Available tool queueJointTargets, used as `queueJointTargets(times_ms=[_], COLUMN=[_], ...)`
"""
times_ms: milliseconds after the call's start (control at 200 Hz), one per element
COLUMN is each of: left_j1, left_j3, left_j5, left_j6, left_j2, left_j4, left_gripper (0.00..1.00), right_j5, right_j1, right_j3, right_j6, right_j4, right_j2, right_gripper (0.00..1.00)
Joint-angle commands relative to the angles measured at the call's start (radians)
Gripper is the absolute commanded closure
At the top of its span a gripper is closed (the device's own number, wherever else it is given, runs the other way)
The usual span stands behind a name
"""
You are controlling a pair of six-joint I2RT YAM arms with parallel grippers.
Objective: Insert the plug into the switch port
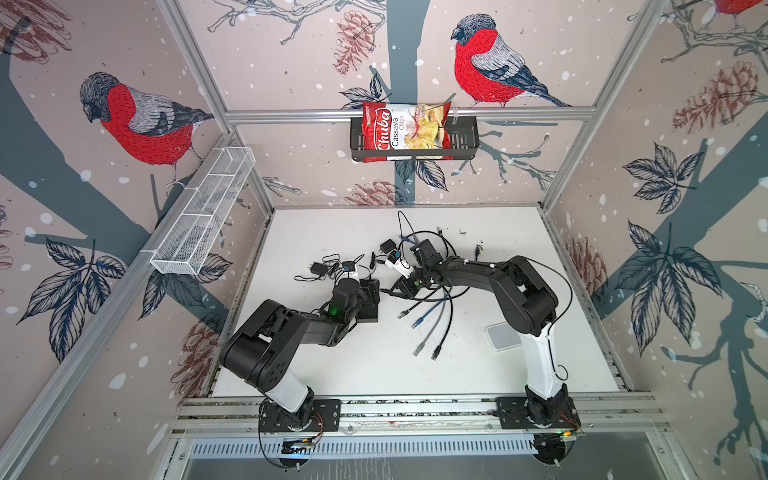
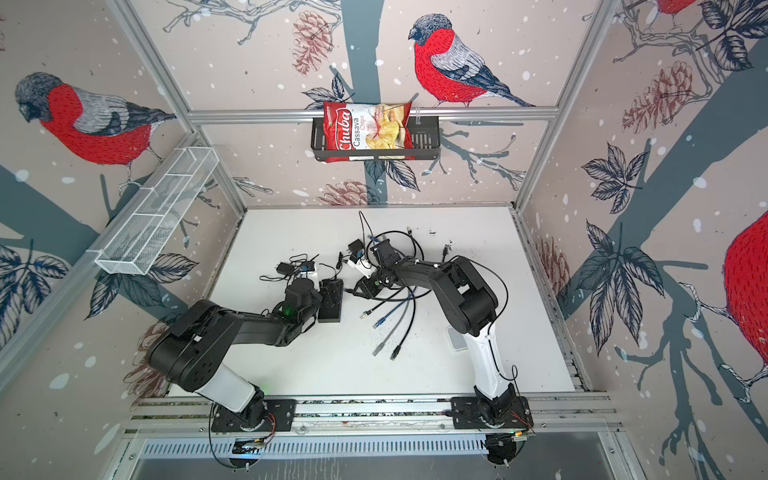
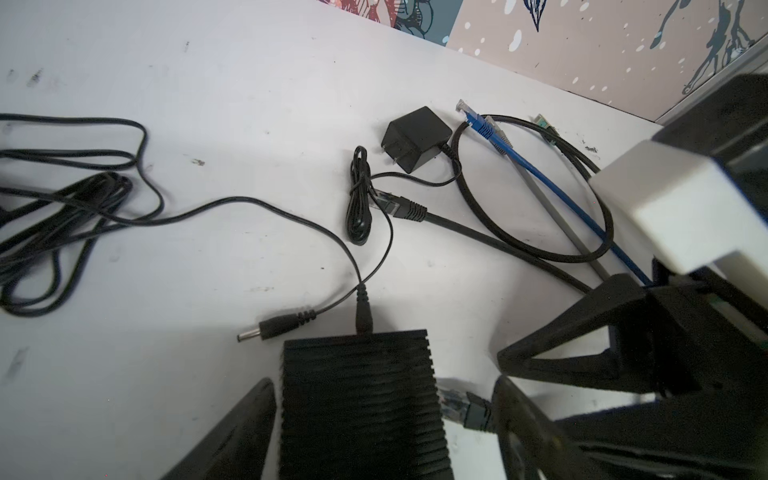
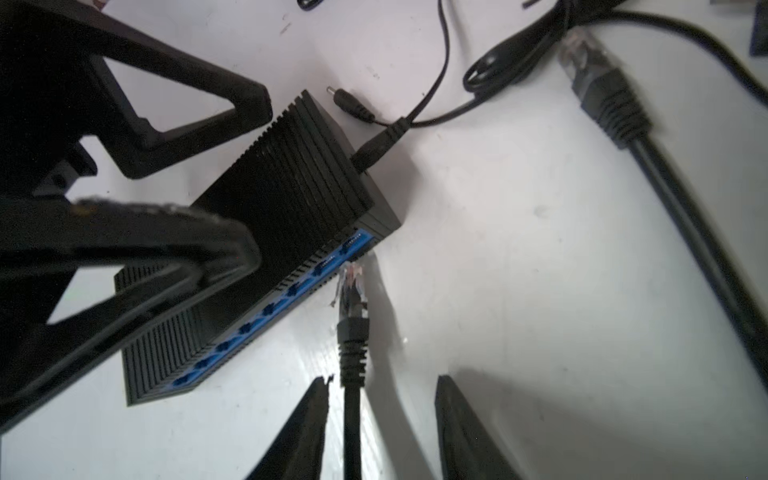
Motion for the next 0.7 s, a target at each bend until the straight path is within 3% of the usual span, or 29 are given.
queueJointTargets(times_ms=[0,185,415,520,695], left_j1=[0.002,0.0,0.003,0.005,0.011], left_j3=[-0.014,-0.052,-0.087,-0.116,-0.164], left_j5=[-0.035,-0.092,-0.129,-0.14,-0.16], left_j6=[0.011,0.009,0.012,0.006,-0.004], left_j2=[-0.024,-0.102,-0.202,-0.244,-0.314], left_j4=[0.021,0.005,-0.035,-0.037,-0.054], left_gripper=[0.19,0.19,0.18,0.18,0.18], right_j5=[0.091,0.277,0.397,0.457,0.454], right_j1=[0.007,0.061,0.151,0.178,0.183], right_j3=[-0.025,-0.152,-0.282,-0.284,-0.245], right_j6=[-0.127,-0.332,-0.596,-0.643,-0.675], right_j4=[-0.007,0.158,0.343,0.379,0.363], right_j2=[-0.035,-0.128,-0.194,-0.181,-0.143], right_gripper=[0.53,0.52,0.53,0.53,0.55])
